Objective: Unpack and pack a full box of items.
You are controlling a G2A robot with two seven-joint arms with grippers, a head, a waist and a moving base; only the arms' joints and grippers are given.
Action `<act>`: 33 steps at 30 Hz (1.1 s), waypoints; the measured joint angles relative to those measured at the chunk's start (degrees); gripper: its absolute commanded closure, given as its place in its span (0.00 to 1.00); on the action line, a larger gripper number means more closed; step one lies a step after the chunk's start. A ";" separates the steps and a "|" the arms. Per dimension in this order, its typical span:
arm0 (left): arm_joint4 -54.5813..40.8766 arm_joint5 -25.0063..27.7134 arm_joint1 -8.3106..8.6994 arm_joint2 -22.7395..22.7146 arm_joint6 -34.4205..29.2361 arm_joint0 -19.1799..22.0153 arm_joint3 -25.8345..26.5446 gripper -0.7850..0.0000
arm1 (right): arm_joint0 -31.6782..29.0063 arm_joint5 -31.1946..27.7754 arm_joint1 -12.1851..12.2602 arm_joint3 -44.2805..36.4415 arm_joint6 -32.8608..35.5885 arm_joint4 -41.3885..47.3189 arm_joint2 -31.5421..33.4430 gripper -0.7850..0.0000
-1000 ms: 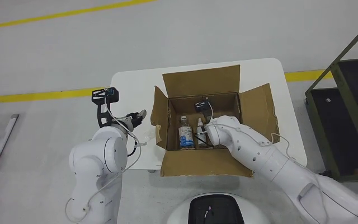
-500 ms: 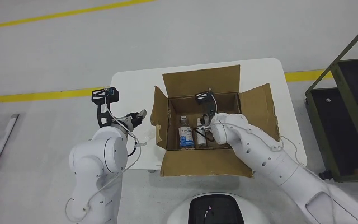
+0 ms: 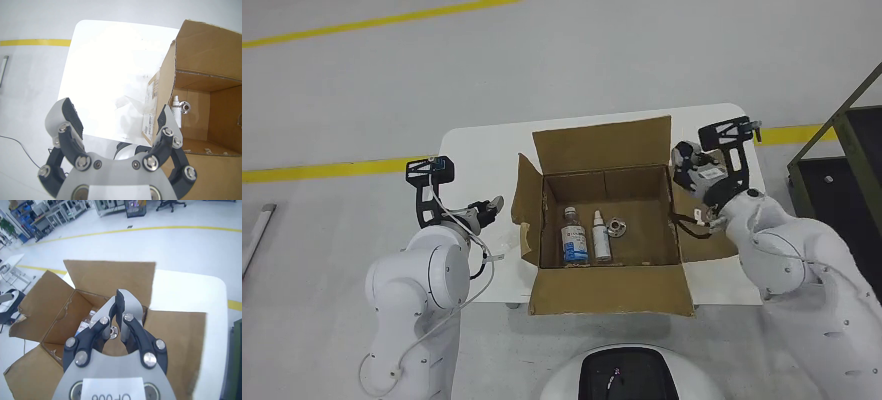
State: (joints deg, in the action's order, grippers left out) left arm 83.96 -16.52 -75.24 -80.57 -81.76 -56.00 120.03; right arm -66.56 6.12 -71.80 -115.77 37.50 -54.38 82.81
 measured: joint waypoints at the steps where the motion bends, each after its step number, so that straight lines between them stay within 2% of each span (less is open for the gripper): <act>1: 0.00 0.00 0.00 0.00 0.00 0.00 0.00 0.00 | -1.72 -0.57 0.24 -0.82 -0.52 1.48 3.28 1.00; 7: 0.00 0.00 0.00 0.00 0.00 0.00 0.00 0.00 | -9.10 -1.04 1.00 0.98 -2.71 6.10 16.46 1.00; 12: 0.00 0.00 0.00 0.00 0.00 0.00 0.00 0.00 | -12.74 -1.04 1.33 5.00 -3.56 4.93 20.75 1.00; 18: 0.00 0.00 0.00 0.00 0.00 0.00 0.00 0.00 | -11.93 -3.45 1.42 12.87 -2.28 4.95 17.57 1.00; 23: 0.00 0.00 0.00 0.00 0.00 0.00 0.00 0.00 | -8.44 -8.58 1.23 18.82 -1.78 8.48 12.39 1.00; 33: 0.00 0.00 0.00 0.00 0.00 0.00 0.00 0.00 | -5.61 -17.68 1.40 16.32 -1.05 14.28 8.59 1.00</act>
State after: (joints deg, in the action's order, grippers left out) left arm 83.96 -16.52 -75.24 -80.57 -81.76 -56.00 120.03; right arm -72.17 -11.56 -70.40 -99.45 36.45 -40.10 91.40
